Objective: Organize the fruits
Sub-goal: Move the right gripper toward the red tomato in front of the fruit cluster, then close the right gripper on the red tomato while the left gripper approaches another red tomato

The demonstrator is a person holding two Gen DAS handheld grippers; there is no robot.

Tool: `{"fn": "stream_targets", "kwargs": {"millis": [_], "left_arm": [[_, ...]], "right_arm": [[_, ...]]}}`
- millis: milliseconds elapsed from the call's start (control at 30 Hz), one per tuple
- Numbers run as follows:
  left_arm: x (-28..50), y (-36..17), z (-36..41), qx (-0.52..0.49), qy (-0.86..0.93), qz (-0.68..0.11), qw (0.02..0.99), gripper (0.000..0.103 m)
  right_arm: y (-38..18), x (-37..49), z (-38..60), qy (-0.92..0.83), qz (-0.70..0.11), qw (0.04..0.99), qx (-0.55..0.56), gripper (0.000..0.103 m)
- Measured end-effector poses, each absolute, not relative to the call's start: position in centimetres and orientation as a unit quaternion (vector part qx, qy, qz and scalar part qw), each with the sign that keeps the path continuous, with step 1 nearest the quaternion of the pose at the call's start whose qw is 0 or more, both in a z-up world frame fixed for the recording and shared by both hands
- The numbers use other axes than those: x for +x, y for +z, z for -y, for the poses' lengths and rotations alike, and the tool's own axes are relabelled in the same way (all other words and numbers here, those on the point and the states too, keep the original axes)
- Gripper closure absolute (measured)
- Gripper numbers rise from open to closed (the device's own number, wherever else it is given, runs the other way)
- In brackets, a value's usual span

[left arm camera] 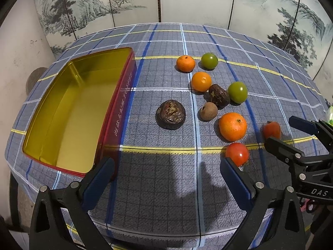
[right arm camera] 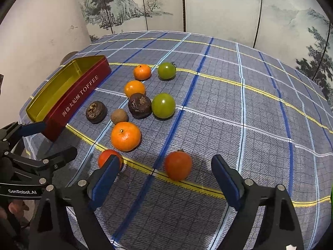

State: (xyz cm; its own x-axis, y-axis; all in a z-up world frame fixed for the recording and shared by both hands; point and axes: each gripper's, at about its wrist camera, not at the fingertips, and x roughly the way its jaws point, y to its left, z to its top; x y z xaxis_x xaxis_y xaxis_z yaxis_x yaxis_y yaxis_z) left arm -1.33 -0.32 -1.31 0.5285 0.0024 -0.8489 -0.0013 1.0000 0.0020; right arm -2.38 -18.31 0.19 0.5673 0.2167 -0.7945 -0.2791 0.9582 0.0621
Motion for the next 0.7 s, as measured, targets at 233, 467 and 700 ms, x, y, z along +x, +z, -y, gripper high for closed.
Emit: {"fn": "stream_targets", "kwargs": {"millis": [233,467,700], "left_arm": [[-1.4,-1.5,0.4,-0.001,-0.002,-0.489,0.872,0.007],[-1.4,-1.7,0.7,-0.002,-0.010,-0.492,0.871,0.007],[-1.5,-1.6,1.2,-0.001,-0.023,-0.493,0.870,0.008]], "right_arm": [[-0.3,-2.3,18.4,0.144,-0.450,0.881,-0.030,0.028],[-1.1,-2.0,18.6,0.146,-0.460,0.876,-0.020,0.040],[-1.7,-1.5,19.0,0.138,-0.467,0.873,-0.018,0.049]]}}
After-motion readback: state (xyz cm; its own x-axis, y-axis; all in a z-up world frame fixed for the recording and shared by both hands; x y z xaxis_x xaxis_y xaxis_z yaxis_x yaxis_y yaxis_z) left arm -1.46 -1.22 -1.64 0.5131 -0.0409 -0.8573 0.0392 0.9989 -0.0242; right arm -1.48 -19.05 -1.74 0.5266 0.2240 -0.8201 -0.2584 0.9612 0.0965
